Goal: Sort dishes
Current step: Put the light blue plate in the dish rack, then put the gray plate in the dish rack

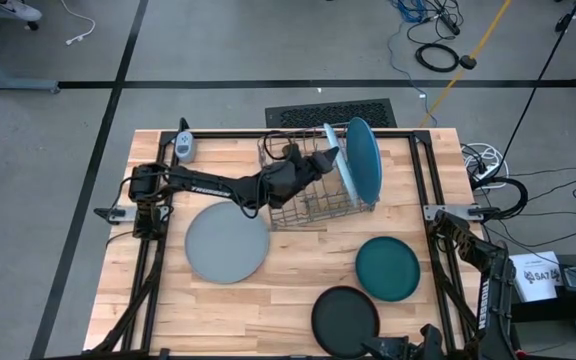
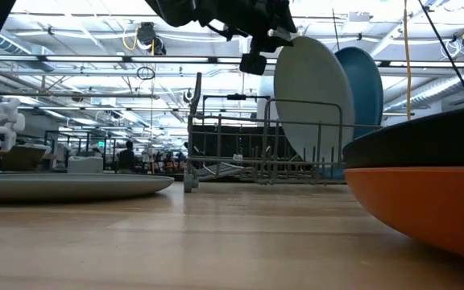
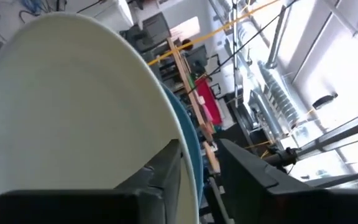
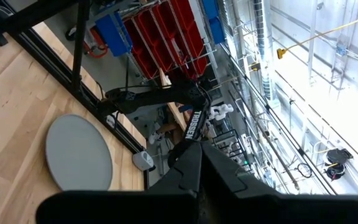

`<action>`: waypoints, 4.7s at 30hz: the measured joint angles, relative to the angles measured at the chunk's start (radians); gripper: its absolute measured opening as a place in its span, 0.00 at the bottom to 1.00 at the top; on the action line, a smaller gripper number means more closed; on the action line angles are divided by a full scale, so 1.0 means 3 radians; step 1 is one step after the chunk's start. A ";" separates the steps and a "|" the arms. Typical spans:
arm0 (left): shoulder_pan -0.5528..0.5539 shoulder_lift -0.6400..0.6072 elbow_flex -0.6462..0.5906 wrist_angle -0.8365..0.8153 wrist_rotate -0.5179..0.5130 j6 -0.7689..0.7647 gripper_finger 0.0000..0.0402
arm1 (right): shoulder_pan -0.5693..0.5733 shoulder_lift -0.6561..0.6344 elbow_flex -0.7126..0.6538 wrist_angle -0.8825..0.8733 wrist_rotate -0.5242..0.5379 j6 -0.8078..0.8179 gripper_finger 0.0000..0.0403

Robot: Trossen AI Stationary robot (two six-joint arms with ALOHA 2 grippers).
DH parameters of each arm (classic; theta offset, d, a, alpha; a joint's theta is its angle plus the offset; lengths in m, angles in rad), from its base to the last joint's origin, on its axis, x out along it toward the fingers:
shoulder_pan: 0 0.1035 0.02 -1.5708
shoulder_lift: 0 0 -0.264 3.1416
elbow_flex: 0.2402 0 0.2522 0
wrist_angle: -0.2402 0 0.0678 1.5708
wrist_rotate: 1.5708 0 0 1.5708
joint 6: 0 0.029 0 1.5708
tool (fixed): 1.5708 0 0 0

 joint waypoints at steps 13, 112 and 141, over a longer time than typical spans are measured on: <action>0.0138 0.0000 0.0001 -0.0135 0.0411 0.0017 0.39 | -0.0006 0.0000 0.0000 0.0000 0.0001 0.0001 0.00; -0.2082 0.0242 -0.0395 -0.5280 0.1574 0.2007 0.16 | -0.0432 0.0000 -0.0001 -0.0756 -0.0218 0.0866 0.00; -0.2139 -0.1301 0.0856 -0.5173 0.1594 0.2143 0.00 | -0.0431 0.0000 -0.0001 -0.0759 -0.0216 0.0878 0.00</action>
